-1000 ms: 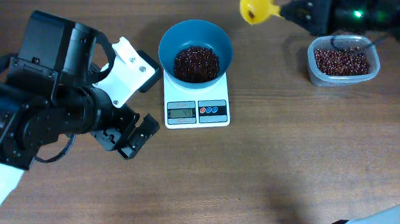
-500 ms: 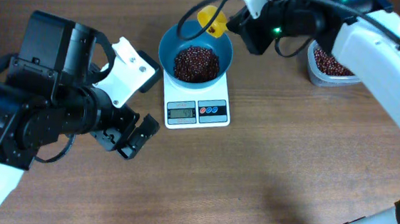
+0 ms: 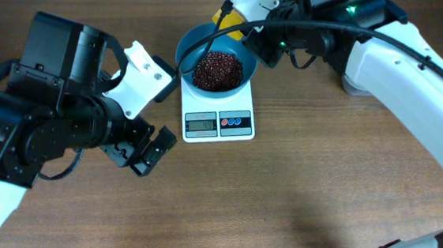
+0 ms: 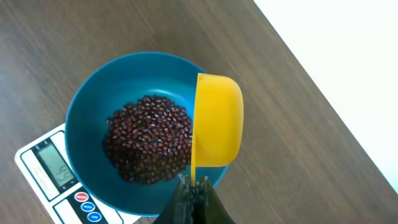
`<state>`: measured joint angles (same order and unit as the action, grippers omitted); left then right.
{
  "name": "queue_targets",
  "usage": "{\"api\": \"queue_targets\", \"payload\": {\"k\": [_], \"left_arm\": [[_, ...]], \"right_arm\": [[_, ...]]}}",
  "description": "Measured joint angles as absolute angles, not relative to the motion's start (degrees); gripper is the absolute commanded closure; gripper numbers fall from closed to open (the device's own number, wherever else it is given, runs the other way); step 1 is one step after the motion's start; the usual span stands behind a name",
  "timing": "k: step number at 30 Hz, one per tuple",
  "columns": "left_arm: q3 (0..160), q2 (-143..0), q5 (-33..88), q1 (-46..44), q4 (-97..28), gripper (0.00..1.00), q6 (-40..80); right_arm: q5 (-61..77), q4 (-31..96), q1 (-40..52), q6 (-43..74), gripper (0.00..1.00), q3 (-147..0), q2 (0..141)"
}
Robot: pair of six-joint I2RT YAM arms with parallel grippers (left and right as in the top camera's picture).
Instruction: Scoop item into bowl and weigh 50g on scale
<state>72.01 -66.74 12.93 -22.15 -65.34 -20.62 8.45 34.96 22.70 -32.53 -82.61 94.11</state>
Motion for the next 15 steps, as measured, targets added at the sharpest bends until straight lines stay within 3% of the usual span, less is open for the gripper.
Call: {"api": "queue_targets", "payload": {"k": [10,15], "left_arm": [[72.0,-66.7,12.9,-22.2,-65.3,0.01,-20.6],[72.0,-66.7,12.9,-22.2,-65.3,0.01,-20.6]], "right_arm": [[6.2,30.7,20.0,-31.6,0.96,-82.6,91.3],[6.0,29.7,14.6,-24.1,0.96,-82.6,87.3]]}}
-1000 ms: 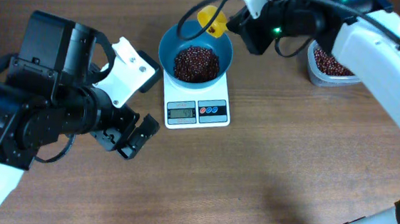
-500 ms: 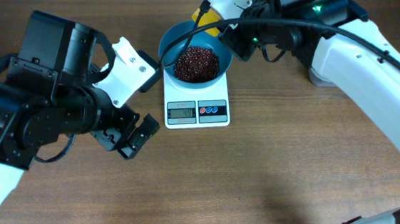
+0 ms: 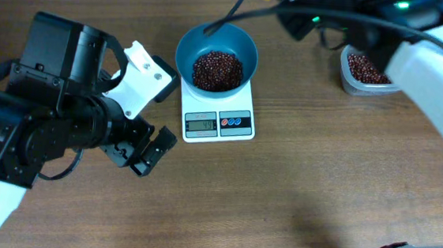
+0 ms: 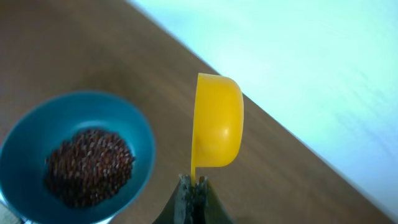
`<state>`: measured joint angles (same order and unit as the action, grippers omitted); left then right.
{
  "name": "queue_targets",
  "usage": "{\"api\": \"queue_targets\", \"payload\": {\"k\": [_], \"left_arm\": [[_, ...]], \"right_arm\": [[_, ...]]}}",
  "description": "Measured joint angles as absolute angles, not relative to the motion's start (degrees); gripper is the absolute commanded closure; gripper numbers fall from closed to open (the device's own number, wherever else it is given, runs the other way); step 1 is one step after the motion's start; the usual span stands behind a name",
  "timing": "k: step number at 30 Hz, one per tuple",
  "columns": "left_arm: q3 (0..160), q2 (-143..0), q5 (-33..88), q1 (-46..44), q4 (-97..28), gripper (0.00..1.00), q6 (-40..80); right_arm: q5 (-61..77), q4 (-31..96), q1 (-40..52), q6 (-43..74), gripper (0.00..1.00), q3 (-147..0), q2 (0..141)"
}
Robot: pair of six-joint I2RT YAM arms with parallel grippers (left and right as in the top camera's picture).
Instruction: Scoop item into bowl and weigh 50g on scale
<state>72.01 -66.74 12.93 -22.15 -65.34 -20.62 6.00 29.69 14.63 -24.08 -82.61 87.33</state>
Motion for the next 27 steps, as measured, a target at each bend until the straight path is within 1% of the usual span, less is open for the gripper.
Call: {"api": "queue_targets", "payload": {"k": [8,11,14,17,19,27], "left_arm": [[72.0,-66.7,12.9,-22.2,-65.3,0.01,-20.6],[72.0,-66.7,12.9,-22.2,-65.3,0.01,-20.6],[72.0,-66.7,12.9,-22.2,-65.3,0.01,-20.6],[72.0,-66.7,12.9,-22.2,-65.3,0.01,-20.6],[72.0,-66.7,12.9,-22.2,-65.3,0.01,-20.6],[72.0,-66.7,12.9,-22.2,-65.3,0.01,-20.6]], "right_arm": [[10.2,30.6,1.0,-5.9,0.96,-82.6,80.8],[10.9,35.0,-3.6,0.6,0.96,-82.7,77.1],[11.0,43.8,-8.4,4.6,0.96,-82.8,74.7],[9.6,51.1,-11.7,6.3,0.96,-83.0,75.4],[8.4,53.4,-12.3,6.7,0.96,-83.0,77.5],[5.1,52.8,-12.3,6.8,0.96,-83.0,89.6]]}}
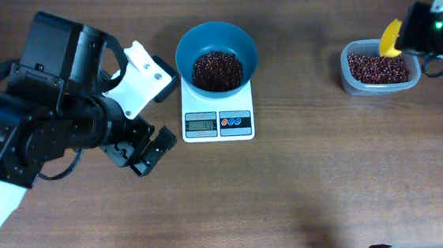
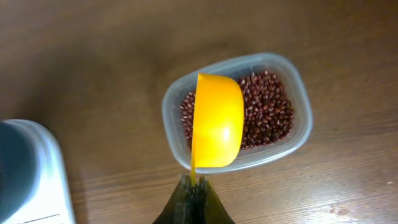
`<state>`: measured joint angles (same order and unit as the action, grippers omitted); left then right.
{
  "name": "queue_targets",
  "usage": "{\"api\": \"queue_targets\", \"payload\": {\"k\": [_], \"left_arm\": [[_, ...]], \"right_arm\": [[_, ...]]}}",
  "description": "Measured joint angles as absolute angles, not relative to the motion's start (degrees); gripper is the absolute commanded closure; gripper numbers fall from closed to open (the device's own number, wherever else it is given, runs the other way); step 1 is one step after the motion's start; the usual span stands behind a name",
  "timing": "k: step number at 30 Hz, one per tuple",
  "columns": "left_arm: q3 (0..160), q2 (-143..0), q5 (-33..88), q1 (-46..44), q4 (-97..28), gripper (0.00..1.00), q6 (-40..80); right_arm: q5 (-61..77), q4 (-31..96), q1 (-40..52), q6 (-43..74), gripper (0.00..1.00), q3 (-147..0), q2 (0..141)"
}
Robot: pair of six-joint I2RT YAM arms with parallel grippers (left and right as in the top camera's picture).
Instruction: Scoop item into bowl and weigh 50g on scale
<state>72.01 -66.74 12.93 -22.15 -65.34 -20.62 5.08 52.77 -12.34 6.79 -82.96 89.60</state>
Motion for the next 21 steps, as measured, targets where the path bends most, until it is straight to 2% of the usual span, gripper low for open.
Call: {"api": "queue_targets", "payload": {"k": [6,21], "left_arm": [[72.0,-66.7,12.9,-22.2,-65.3,0.01,-20.6],[72.0,-66.7,12.9,-22.2,-65.3,0.01,-20.6]], "right_arm": [[4.0,48.9,-12.3,6.7,0.96,-82.9,95.5],[-2.3,51.6,-10.8,6.2,0.96,-82.9,97.9]]}}
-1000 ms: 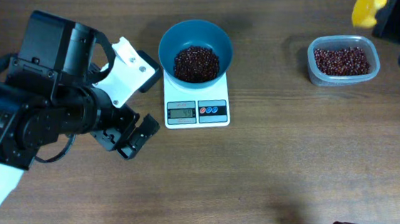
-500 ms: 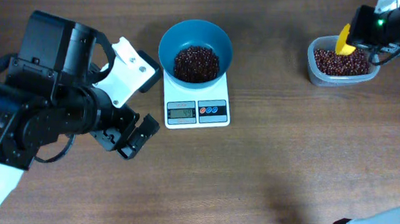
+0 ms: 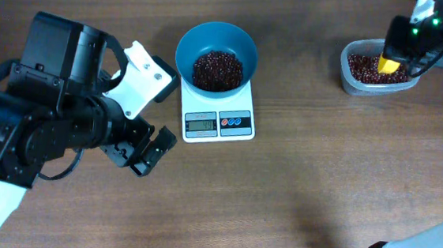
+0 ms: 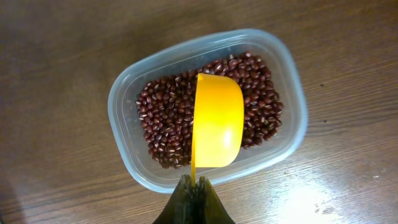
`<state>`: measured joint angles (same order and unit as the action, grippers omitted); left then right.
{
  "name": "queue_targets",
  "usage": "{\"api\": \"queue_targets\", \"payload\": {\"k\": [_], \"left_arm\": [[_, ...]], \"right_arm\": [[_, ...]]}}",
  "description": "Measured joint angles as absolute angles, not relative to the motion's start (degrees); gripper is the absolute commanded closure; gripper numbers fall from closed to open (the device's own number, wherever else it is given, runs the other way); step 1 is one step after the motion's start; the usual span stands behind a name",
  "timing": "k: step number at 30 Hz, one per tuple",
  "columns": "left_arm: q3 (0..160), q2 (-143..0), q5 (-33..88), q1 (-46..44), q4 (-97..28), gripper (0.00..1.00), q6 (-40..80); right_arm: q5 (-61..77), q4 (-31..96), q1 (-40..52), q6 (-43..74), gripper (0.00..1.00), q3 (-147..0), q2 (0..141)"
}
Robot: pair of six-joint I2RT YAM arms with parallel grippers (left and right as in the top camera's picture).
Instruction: Scoop item into bowl and weigh 50g on scale
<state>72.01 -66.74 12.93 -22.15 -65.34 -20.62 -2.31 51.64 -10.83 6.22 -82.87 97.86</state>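
A blue bowl [image 3: 217,54] holding a heap of red beans [image 3: 216,68] stands on the white scale [image 3: 218,122] at the table's upper middle. At the upper right, a clear plastic tub [image 3: 352,77] [image 4: 127,99] is full of red beans [image 4: 168,127]. My right gripper [image 4: 194,186] [image 3: 397,52] is shut on the handle of a yellow scoop [image 4: 216,121], which hangs turned on its side over the tub's beans. At the left, my left gripper [image 3: 146,154] rests low by the table; its jaws' stand cannot be made out.
The left arm's bulky black and white body [image 3: 57,103] fills the table's left side. The brown wooden table [image 3: 304,186] runs to a far edge just behind the tub and bowl.
My right gripper with the yellow scoop has come lower and closer over the tub, which now fills more of the wrist view. The left arm has not moved.
First my right gripper held the yellow scoop tipped at the blue bowl's rim on the scale. Then it was raised behind the bowl. Later it was over the bean tub at the right, and now it hangs close above the beans there.
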Motion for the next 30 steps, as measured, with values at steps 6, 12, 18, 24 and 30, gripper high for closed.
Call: {"api": "queue_targets", "payload": {"k": [6,12,18,24,30], "left_arm": [[72.0,-66.7,12.9,-22.2,-65.3,0.01,-20.6],[72.0,-66.7,12.9,-22.2,-65.3,0.01,-20.6],[72.0,-66.7,12.9,-22.2,-65.3,0.01,-20.6],[72.0,-66.7,12.9,-22.2,-65.3,0.01,-20.6],[72.0,-66.7,12.9,-22.2,-65.3,0.01,-20.6]], "right_arm": [[-7.1,51.6,-7.2,5.2,0.96,-82.5,100.0],[-8.3,51.9,-5.5,4.5,0.96,-82.2,101.3],[-4.0,53.0,-4.6,4.4,0.96,-81.9,101.4],[-1.4,52.6,-4.6,4.3,0.96,-81.9,101.4],[3.0,52.3,-6.7,4.3,0.96,-81.9,101.4]]}}
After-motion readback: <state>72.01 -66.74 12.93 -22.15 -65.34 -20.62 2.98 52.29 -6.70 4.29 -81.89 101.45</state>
